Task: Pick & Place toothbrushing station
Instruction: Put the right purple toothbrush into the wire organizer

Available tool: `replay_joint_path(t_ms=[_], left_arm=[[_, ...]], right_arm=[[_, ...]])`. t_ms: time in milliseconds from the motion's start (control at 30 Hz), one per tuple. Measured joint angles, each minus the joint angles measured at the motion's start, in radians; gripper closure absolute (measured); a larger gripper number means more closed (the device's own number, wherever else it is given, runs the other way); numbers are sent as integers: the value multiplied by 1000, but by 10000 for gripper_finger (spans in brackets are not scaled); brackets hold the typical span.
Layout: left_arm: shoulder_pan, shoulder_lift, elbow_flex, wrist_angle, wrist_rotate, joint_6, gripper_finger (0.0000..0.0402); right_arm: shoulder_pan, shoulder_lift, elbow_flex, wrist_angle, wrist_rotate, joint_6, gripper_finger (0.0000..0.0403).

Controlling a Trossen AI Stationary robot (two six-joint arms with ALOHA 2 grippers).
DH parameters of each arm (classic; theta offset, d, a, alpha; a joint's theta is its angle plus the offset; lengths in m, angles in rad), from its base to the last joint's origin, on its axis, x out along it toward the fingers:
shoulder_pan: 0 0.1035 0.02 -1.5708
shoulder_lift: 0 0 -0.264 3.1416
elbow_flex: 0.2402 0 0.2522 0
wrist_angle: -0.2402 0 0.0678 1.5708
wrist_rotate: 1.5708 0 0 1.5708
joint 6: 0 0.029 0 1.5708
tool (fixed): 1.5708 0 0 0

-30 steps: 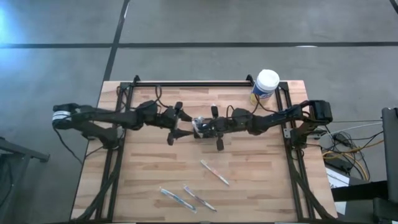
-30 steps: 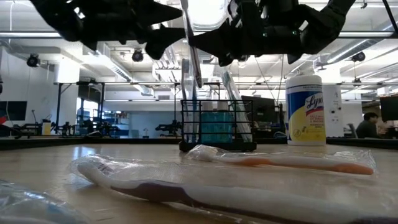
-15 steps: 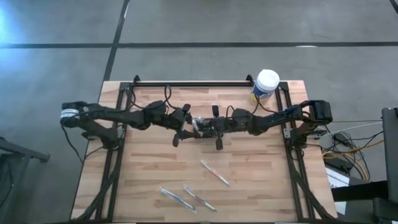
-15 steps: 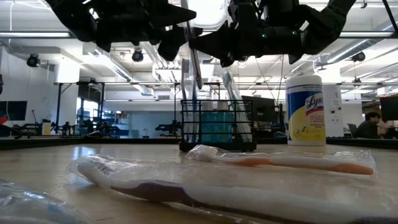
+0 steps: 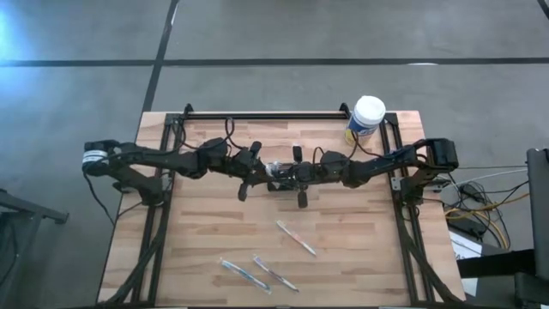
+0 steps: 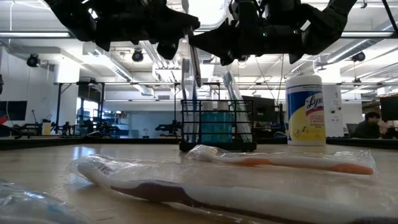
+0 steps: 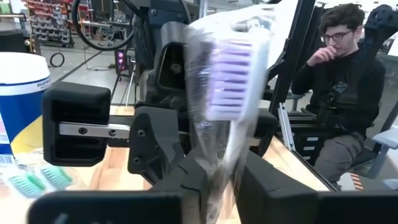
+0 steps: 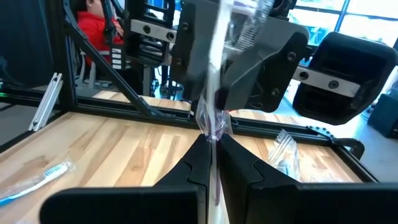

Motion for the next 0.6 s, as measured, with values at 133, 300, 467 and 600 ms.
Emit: replay_joint_path(t_ms=[133, 300, 467, 600], left_arm=[[0, 0, 0, 1, -2, 29, 368], [0, 0, 0, -4, -2, 48, 379], [-1, -13, -2, -23, 6, 44, 379], [-5, -50, -2, -66, 26, 60, 380]], right_arm=[[0, 0, 0, 0, 0, 4, 390], [-1, 1, -1, 0, 1, 28, 386], [-1, -21, -10, -4, 2, 25, 339], [-6, -75, -39, -12, 24, 26, 290]])
